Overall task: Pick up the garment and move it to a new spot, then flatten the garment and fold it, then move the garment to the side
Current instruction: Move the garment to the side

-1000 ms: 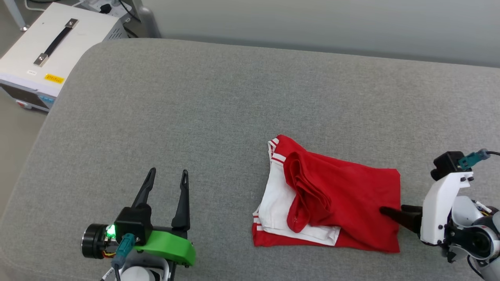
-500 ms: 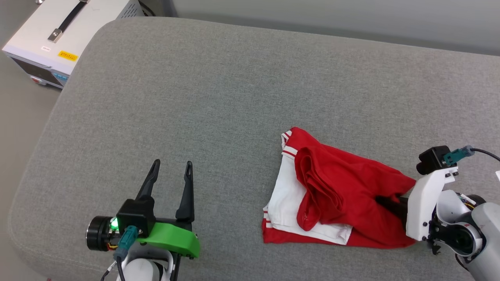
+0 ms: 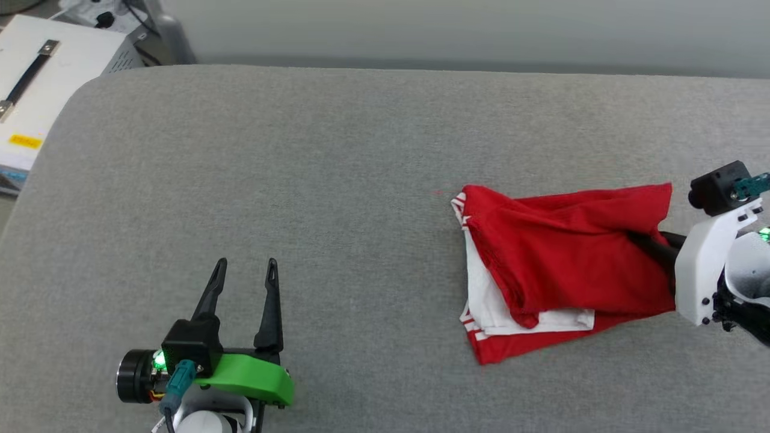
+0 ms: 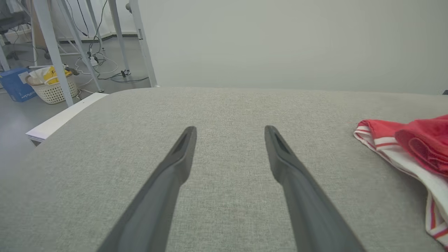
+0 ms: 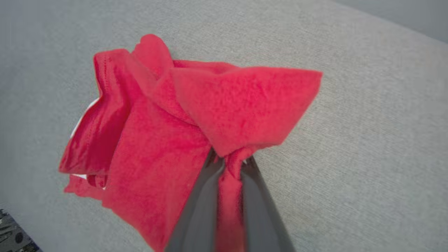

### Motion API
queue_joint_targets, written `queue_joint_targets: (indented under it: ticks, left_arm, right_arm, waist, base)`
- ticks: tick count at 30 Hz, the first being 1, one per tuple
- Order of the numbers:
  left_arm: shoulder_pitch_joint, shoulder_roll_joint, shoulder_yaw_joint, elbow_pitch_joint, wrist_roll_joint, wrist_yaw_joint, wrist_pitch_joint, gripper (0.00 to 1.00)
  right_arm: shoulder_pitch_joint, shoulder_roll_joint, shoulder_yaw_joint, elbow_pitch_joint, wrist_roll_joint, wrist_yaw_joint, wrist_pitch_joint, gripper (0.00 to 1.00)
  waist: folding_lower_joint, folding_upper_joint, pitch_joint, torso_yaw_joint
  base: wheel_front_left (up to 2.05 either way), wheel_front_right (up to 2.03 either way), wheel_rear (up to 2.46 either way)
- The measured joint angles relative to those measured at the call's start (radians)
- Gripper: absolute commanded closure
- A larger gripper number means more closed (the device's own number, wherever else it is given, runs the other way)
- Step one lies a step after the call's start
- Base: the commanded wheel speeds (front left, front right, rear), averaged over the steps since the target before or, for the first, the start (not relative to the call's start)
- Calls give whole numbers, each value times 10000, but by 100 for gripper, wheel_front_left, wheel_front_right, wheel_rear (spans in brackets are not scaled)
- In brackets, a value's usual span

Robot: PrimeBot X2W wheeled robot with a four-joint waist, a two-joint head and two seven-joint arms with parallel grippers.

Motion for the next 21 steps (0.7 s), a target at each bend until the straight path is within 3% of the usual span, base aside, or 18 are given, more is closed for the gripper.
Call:
queue_joint_targets:
  ticks: [12, 13, 21]
  left_arm:
    - [-52, -4, 303, -430, 94, -13, 0, 0]
    - [-228, -4, 320, -539, 171, -79, 0, 0]
    - [-776, 90, 433, -918, 303, -205, 0, 0]
  right_arm:
    - [-762, -1116, -334, -234, -190, 0, 148, 100]
    - [-918, -1446, -644, 40, -257, 0, 176, 100]
    - [-1923, -1925, -1476, 1540, -623, 0, 451, 100]
  waist:
    - [0, 0, 284, -1777]
    - [0, 0, 593, -2013]
    - [1, 0, 1660, -2209]
  base:
    - [0, 0, 0]
    - [0, 0, 0]
    - [0, 0, 0]
